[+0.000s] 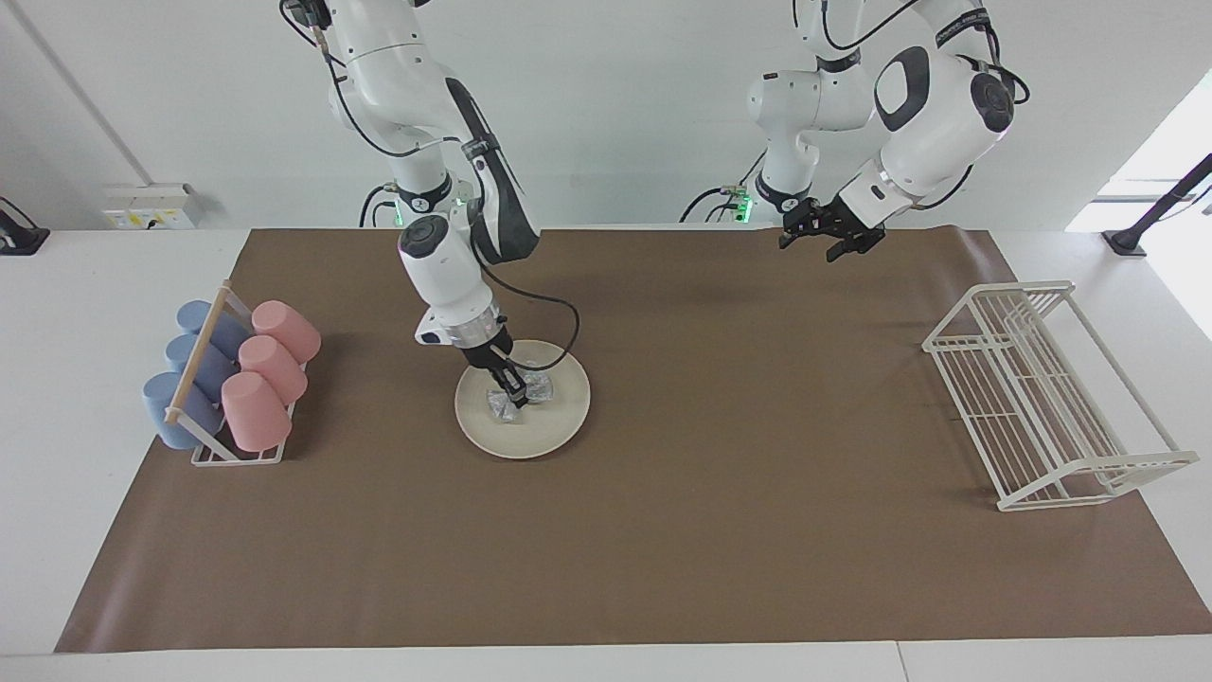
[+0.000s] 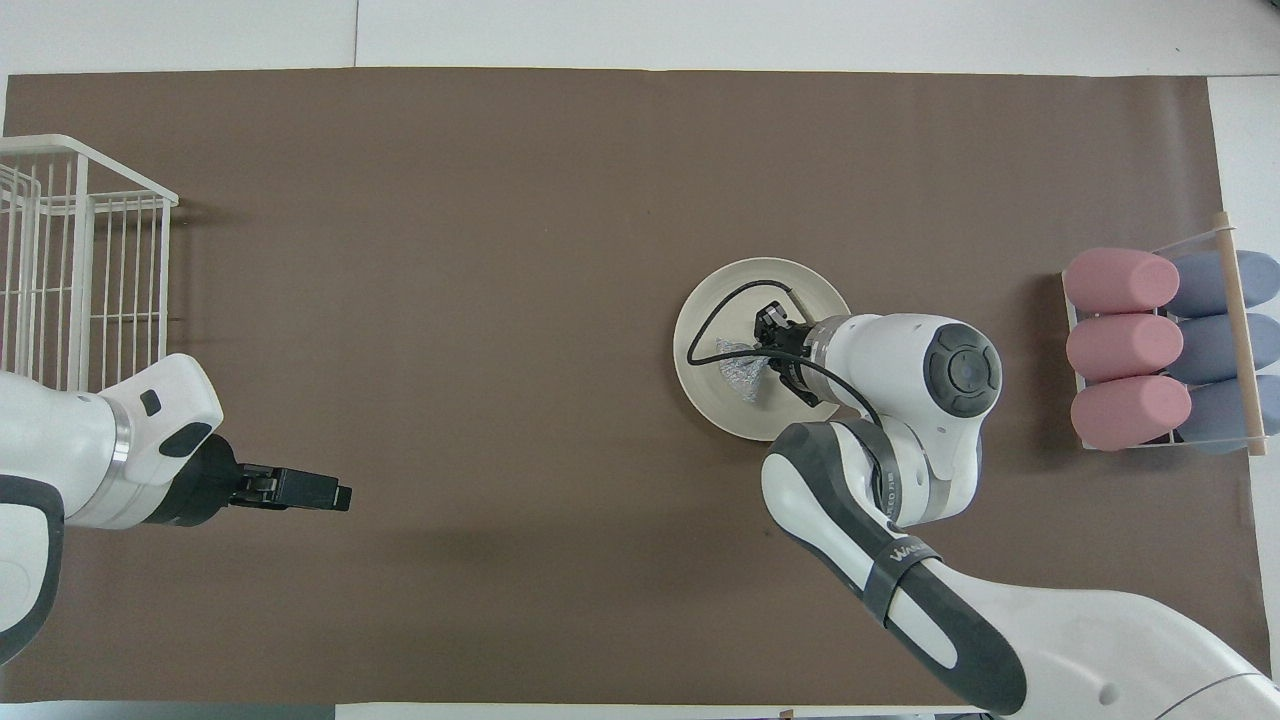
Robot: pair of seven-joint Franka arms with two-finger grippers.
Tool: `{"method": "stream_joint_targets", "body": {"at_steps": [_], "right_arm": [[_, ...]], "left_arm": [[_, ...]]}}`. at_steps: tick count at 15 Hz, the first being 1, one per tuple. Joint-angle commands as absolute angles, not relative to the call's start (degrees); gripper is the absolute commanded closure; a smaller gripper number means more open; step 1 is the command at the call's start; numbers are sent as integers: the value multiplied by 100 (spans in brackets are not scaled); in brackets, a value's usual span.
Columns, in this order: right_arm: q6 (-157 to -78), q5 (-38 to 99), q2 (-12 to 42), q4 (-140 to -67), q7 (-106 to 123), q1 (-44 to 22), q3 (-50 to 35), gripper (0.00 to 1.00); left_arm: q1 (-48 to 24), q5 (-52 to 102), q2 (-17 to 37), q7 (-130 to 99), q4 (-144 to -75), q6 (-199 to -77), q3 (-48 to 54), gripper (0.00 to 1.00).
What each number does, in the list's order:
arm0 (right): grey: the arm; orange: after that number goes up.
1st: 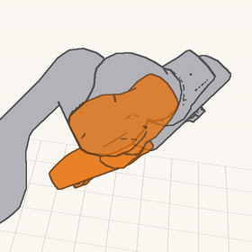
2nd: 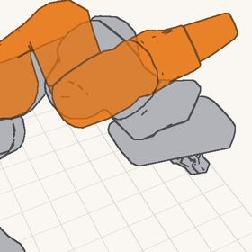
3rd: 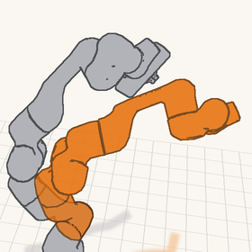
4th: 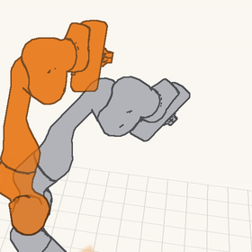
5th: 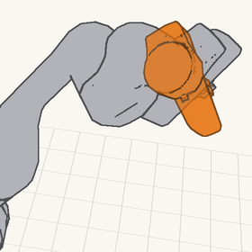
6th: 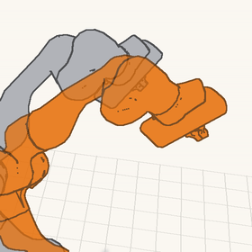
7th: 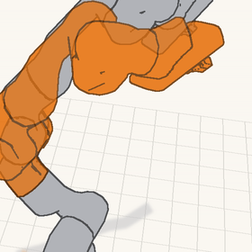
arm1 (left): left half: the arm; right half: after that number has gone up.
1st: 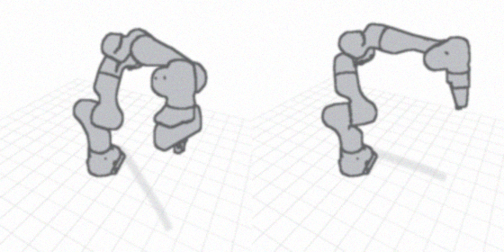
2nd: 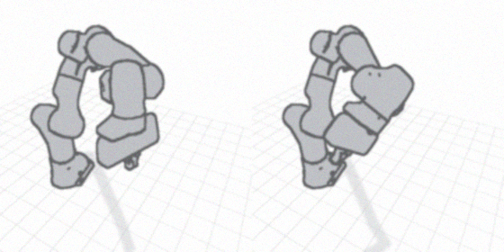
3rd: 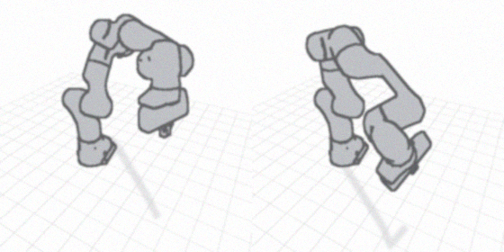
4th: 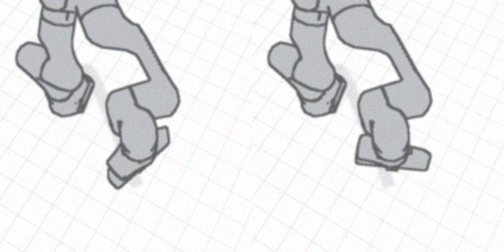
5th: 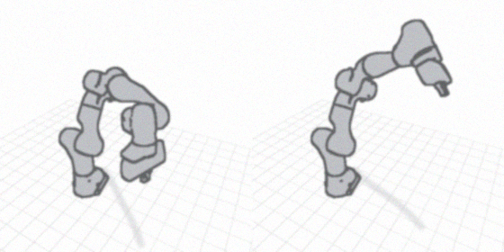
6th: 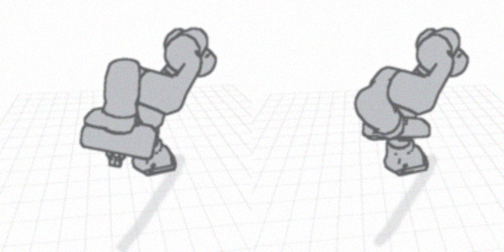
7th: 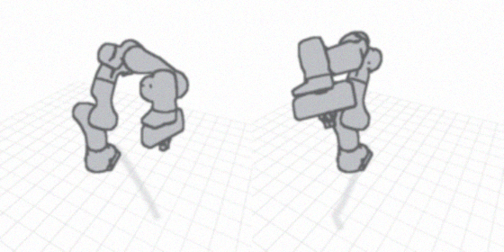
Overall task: Wipe plate with sponge
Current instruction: 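Rub the sponge over the cream plate with the right gripper, then hand the sponge from the right gripper back to the left gripper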
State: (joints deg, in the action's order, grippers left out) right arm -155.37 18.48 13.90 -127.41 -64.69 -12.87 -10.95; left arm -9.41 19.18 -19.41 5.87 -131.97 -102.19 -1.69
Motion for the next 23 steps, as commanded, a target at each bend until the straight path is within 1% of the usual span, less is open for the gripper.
{"method": "stream_joint_targets", "body": {"at_steps": [1, 5, 7, 9, 11, 13, 14, 16, 18, 21, 23], "right_arm": [[-15636, 1934, 1626, -12929, -6793, -1468, -1134, 100], [-15583, 1934, 1617, -12894, -6794, -1450, -1134, 100], [-15356, 1934, 1417, -12832, -6898, -1459, -1125, 100], [-14568, 1934, 978, -12631, -7267, -1459, -1125, 100], [-13453, 1916, 591, -12175, -7557, -1407, -1099, 100], [-12581, 1872, 204, -11779, -7830, -1380, -1081, 100], [-12264, 1863, 28, -11647, -7953, -1380, -1081, 100], [-11771, 1759, -280, -11348, -8164, -1380, -1081, 100], [-11261, 1277, -544, -10988, -8567, -1450, -1098, 100], [-10313, 845, -598, -10172, -9603, -1607, -1221, 100], [-10143, 677, -580, -9985, -10140, -1888, -1222, 100]], "left_arm": [[-879, 1793, -1890, 510, -13122, -10266, -141, 0], [-888, 1793, -1890, 510, -13113, -10292, -141, 0], [-879, 1793, -1890, 510, -13113, -10301, -141, 0], [-879, 1793, -1890, 510, -13113, -10301, -141, 0], [-870, 1793, -1890, 484, -13113, -10301, -141, 0], [-722, 1897, -1890, 335, -13113, -10301, -141, 0], [-712, 2220, -1890, 334, -13113, -10301, -149, 0], [-572, 3466, -1890, 317, -13113, -10292, -176, 0], [-554, 4311, -1890, 246, -13122, -10266, -158, 0], [-545, 5638, -1916, 246, -13139, -10239, -158, 0], [-624, 6412, -1916, 246, -13148, -10283, -132, 0]]}}
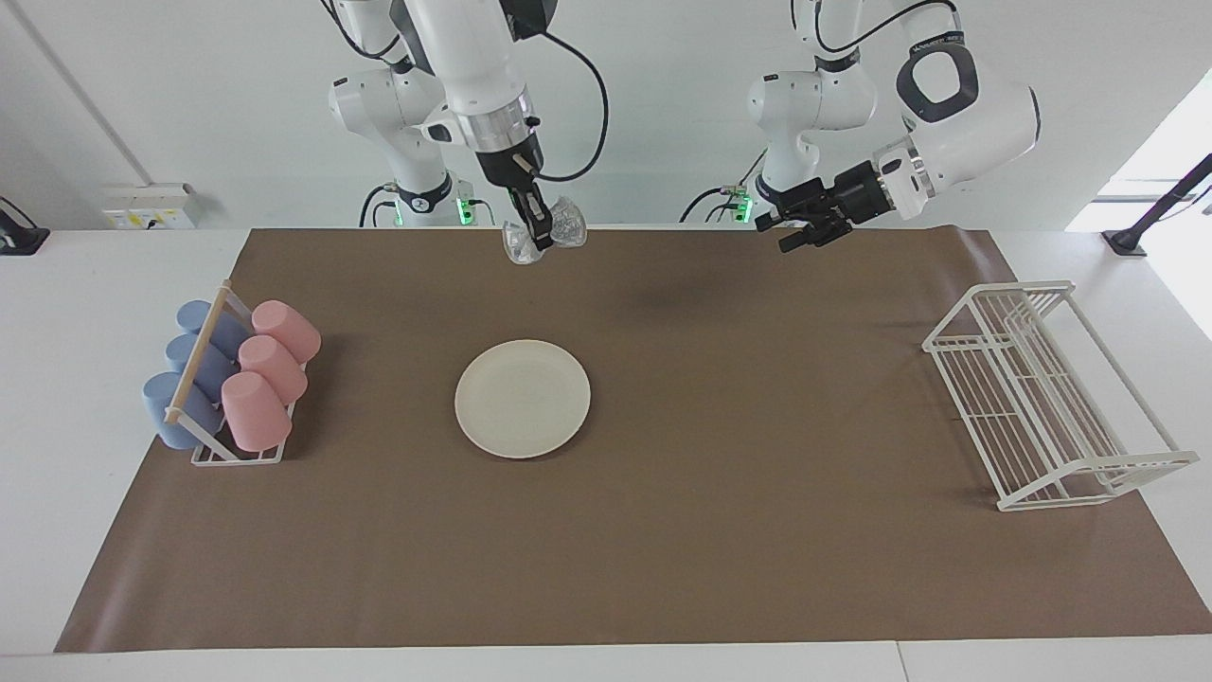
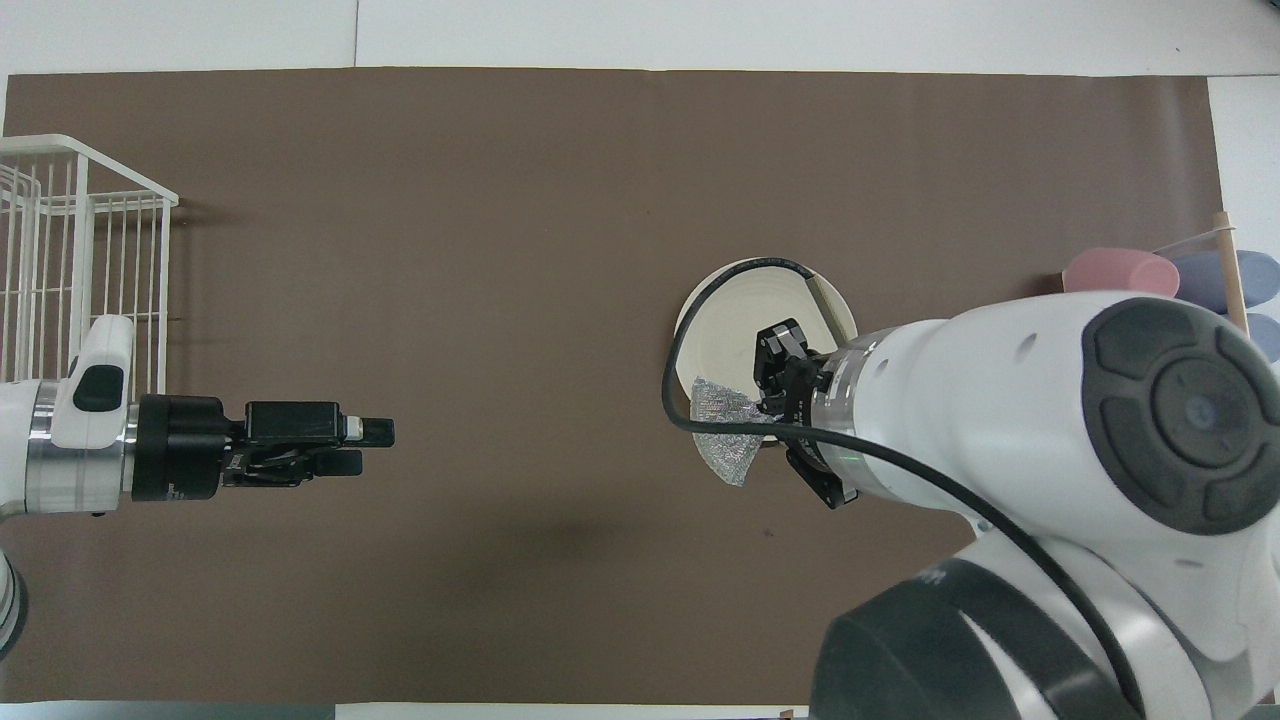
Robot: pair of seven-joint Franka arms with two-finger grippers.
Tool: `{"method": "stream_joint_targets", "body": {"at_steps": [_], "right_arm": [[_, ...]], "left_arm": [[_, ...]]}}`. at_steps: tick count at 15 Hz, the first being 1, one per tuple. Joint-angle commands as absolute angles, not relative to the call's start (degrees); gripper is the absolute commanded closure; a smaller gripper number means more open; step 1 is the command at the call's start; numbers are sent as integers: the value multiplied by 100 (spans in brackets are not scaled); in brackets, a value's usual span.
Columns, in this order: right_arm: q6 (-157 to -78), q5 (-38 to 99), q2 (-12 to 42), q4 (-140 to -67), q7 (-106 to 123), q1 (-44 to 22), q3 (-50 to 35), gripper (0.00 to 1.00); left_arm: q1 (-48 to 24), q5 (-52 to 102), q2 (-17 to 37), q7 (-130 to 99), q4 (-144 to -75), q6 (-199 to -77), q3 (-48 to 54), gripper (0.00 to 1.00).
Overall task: Wipe plate with sponge
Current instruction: 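Hand the sponge from the right gripper back to the left gripper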
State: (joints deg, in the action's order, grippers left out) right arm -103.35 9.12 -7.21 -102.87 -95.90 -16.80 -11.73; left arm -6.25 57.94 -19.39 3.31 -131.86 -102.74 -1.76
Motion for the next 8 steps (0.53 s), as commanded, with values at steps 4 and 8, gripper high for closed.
{"method": "stream_joint_targets", "body": {"at_steps": [4, 8], "right_arm": [[-9968, 677, -624, -10038, -10485, -2109, -1265, 100], [-9984, 686, -606, -9975, -10828, -2355, -1292, 100]], "left_arm": [[-1080, 7591, -2065, 255, -13350, -10301, -105, 0], [-2062, 8243, -2066, 229, -13464, -11351, -105, 0]]}}
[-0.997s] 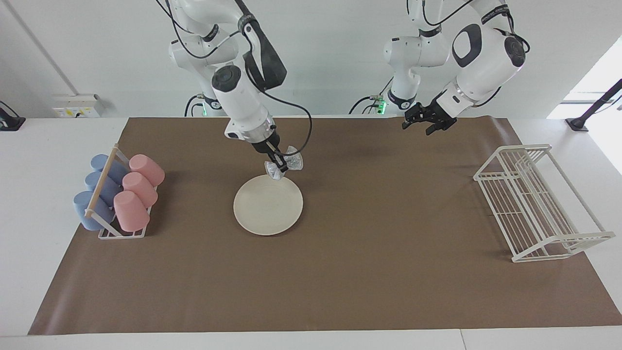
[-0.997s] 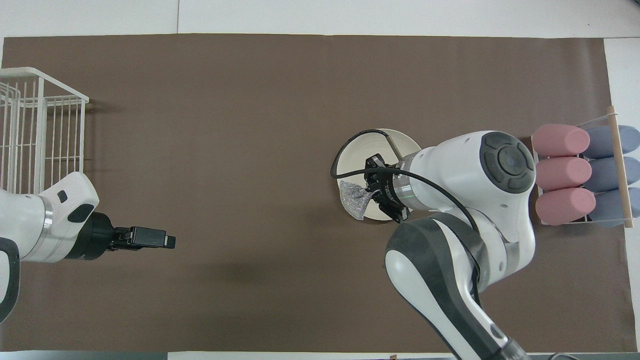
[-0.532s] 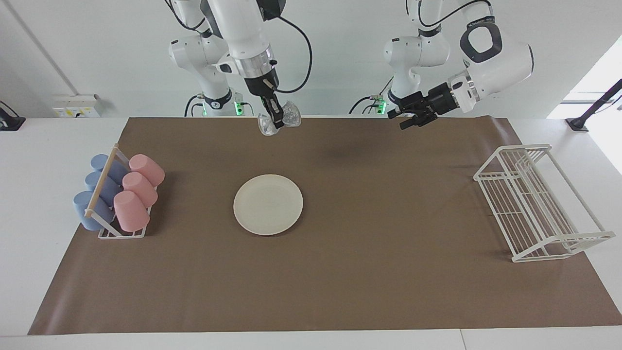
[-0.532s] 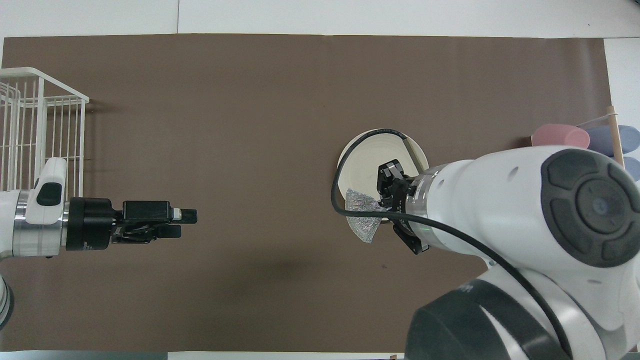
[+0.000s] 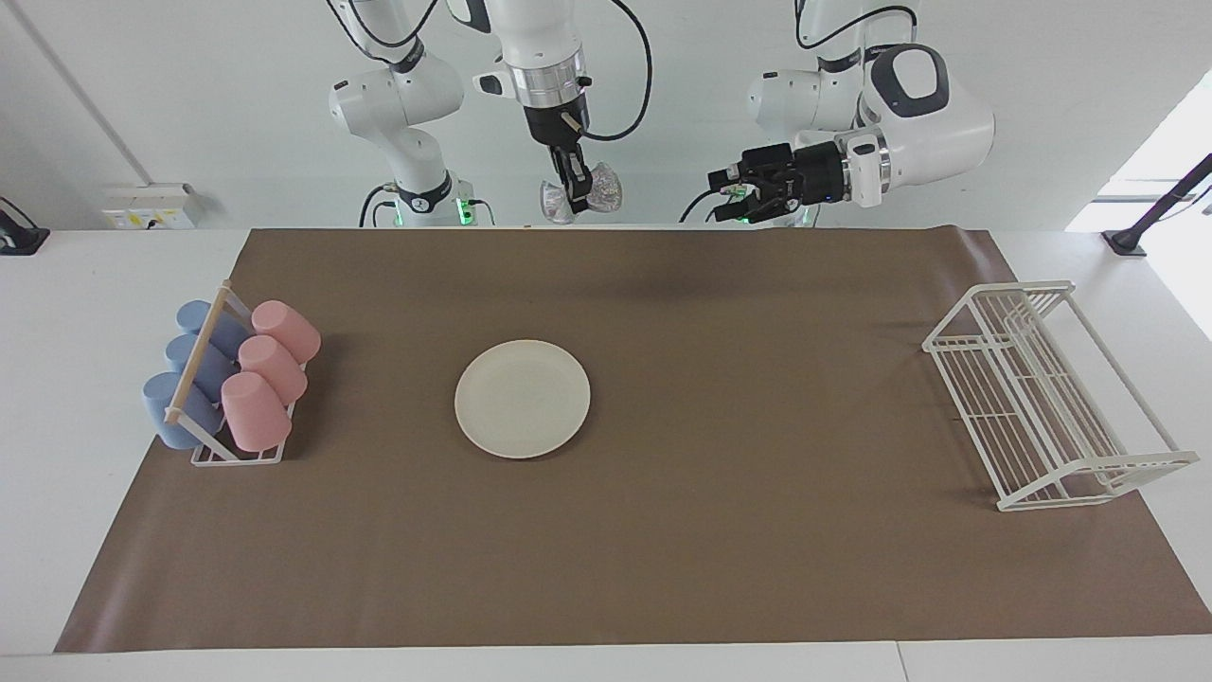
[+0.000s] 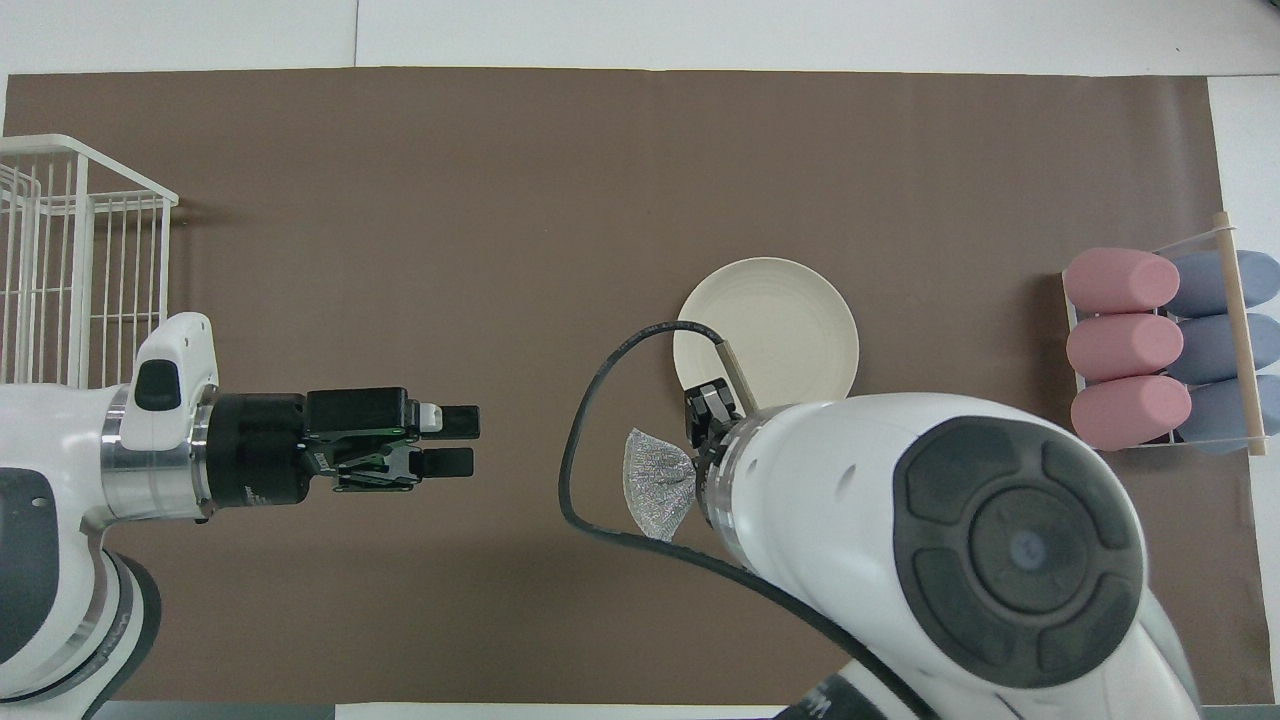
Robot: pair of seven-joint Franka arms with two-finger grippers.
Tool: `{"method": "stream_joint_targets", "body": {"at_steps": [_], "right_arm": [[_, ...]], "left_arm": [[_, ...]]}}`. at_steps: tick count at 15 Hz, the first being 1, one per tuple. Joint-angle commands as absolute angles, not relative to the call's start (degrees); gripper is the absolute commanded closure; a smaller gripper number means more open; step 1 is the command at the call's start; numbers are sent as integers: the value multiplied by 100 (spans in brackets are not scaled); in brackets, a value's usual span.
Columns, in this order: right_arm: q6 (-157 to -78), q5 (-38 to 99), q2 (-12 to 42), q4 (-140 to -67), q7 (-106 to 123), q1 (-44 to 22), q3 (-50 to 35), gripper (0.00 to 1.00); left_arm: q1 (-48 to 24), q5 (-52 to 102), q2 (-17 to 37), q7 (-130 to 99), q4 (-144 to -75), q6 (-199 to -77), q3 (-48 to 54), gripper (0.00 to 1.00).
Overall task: Wipe plate with sponge
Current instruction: 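Hand the sponge from the right gripper back to the left gripper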
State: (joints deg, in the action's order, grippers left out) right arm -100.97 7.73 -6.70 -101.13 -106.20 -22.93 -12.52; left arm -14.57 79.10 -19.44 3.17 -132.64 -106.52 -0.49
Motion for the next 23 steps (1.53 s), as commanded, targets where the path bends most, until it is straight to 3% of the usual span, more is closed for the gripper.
{"method": "stream_joint_targets", "body": {"at_steps": [1, 3, 13, 14, 15, 16, 17, 23], "right_arm": [[-9976, 686, -615, -9976, -10837, -2373, -1292, 100], [-10011, 686, -606, -9975, -10933, -2373, -1301, 100], [-10002, 686, -606, -9976, -10960, -2373, -1301, 100], [-10011, 686, -606, -9976, -10960, -2373, -1301, 100], [-10011, 686, -606, -9976, -10951, -2373, -1301, 100], [-10011, 686, -606, -9976, -10951, -2373, -1301, 100], [-10011, 686, -606, -9976, -10951, -2373, -1301, 100], [-10011, 685, -606, -9976, -10934, -2364, -1301, 100]], "left_arm": [[-2387, 8427, -2074, 211, -13508, -11677, -105, 0], [-2758, 8525, -2074, -51, -13509, -12013, -105, 0], [-3190, 8789, -2074, -905, -13509, -12384, -105, 5], [-3190, 8789, -2066, -923, -13491, -12375, -105, 15], [-3190, 8789, -2065, -932, -13491, -12375, -105, 42], [-3199, 8789, -2065, -940, -13483, -12375, -105, 81], [-3217, 8789, -2065, -975, -13482, -12366, -105, 100], [-3199, 8780, -2127, -1248, -13474, -12340, -114, 100]]}}
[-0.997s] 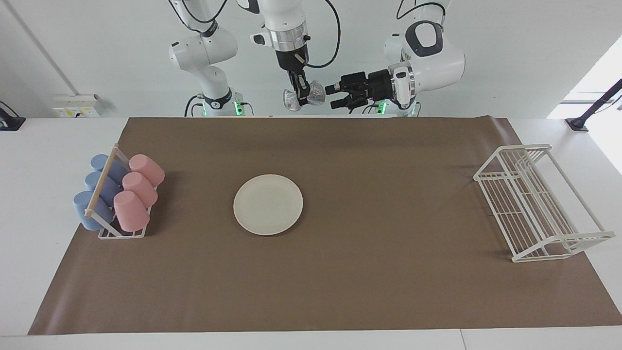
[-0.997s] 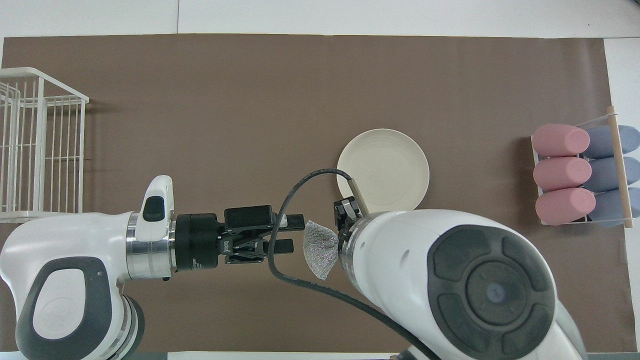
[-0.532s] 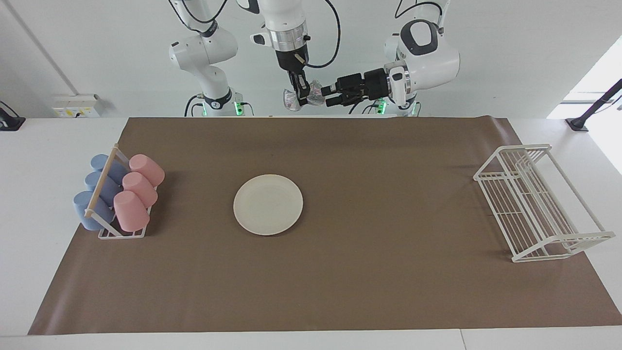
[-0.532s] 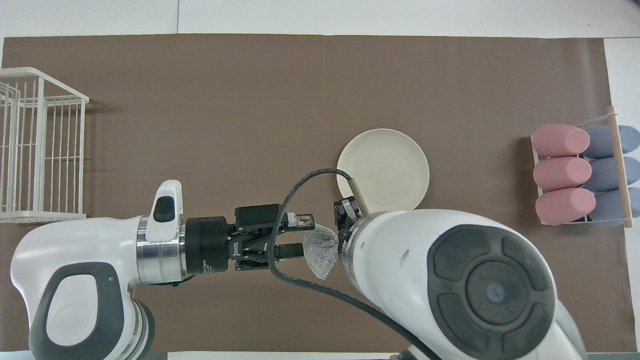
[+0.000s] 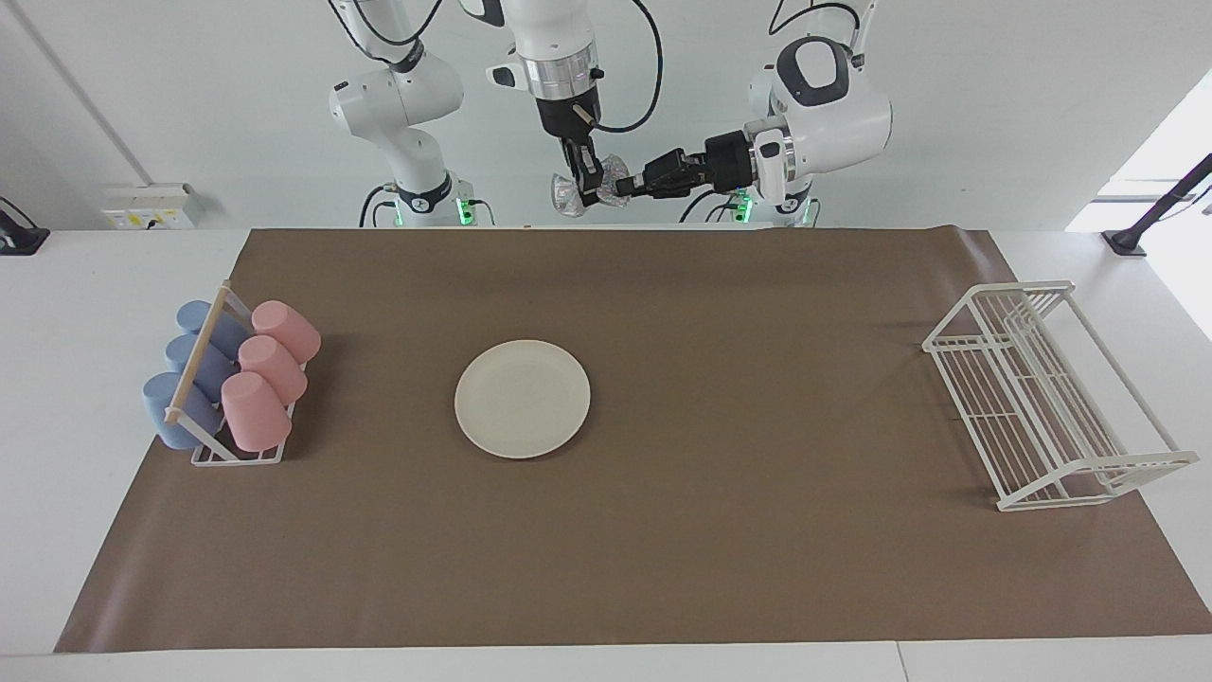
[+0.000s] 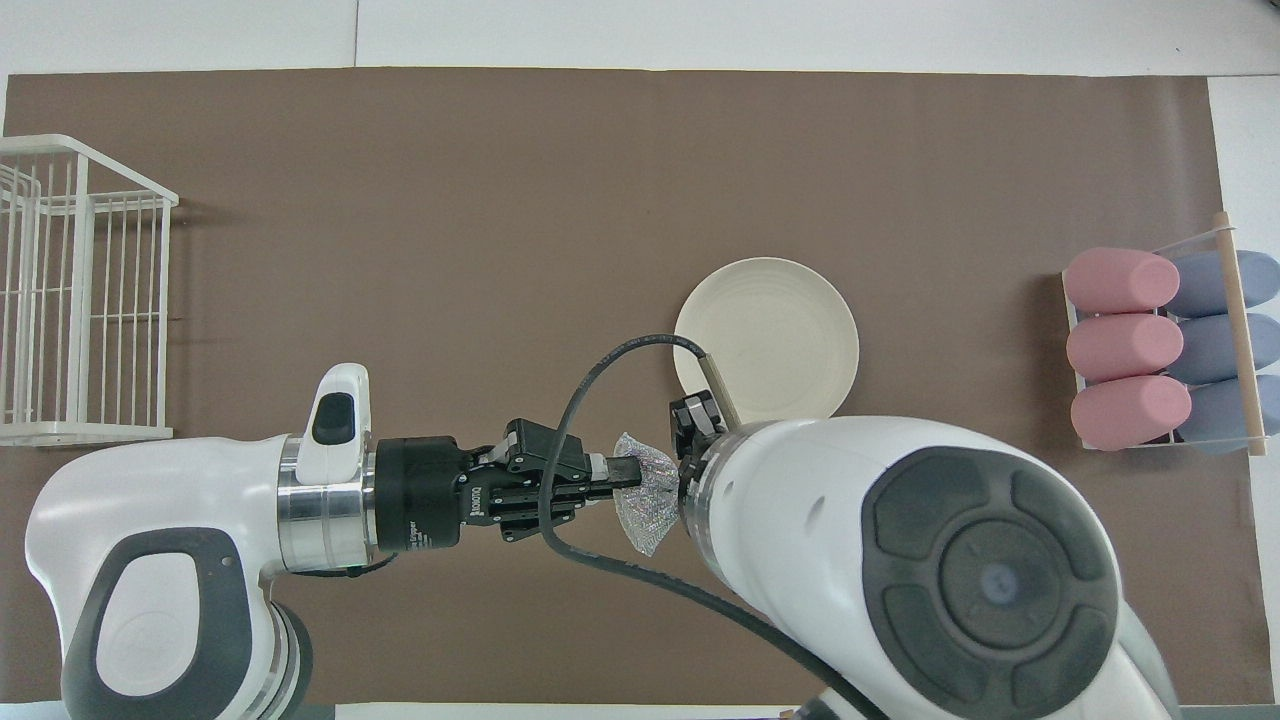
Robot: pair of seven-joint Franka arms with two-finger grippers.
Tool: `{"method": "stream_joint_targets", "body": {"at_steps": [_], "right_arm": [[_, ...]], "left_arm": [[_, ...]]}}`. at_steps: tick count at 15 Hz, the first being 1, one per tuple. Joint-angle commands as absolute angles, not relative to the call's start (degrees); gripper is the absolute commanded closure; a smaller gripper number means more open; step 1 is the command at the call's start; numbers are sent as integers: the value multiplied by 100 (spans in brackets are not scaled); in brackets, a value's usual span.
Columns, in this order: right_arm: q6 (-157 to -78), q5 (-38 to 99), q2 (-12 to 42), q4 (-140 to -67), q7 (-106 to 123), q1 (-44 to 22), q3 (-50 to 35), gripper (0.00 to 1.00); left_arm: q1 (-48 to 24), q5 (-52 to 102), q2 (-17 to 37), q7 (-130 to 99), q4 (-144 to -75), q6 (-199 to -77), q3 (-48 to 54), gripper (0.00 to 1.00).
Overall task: Wipe plate with sponge
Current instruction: 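Hand the sponge from the right gripper back to the left gripper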
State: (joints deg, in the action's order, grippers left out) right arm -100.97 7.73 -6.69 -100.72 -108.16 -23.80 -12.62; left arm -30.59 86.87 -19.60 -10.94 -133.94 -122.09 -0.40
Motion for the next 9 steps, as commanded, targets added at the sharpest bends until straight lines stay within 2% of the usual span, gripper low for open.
{"method": "stream_joint_targets", "body": {"at_steps": [1, 4, 5, 6, 9], "right_arm": [[-10011, 686, -606, -9976, -10934, -2364, -1301, 100], [-10002, 668, -606, -9976, -10925, -2364, -1292, 99], [-10002, 651, -615, -9976, -10934, -2356, -1292, 45], [-10011, 572, -633, -9993, -10925, -2329, -1292, 0], [-9941, 527, -668, -10046, -10331, -2277, -1283, 0]], "left_arm": [[-3199, 8780, -2127, -1318, -13482, -12340, -114, 100], [-3191, 8780, -2153, -1345, -13482, -12340, -114, 100], [-3173, 8780, -2153, -1353, -13482, -12322, -114, 100], [-3173, 8780, -2171, -1380, -13482, -12322, -114, 100], [-3164, 8780, -2188, -1389, -13482, -12322, -114, 100]]}}
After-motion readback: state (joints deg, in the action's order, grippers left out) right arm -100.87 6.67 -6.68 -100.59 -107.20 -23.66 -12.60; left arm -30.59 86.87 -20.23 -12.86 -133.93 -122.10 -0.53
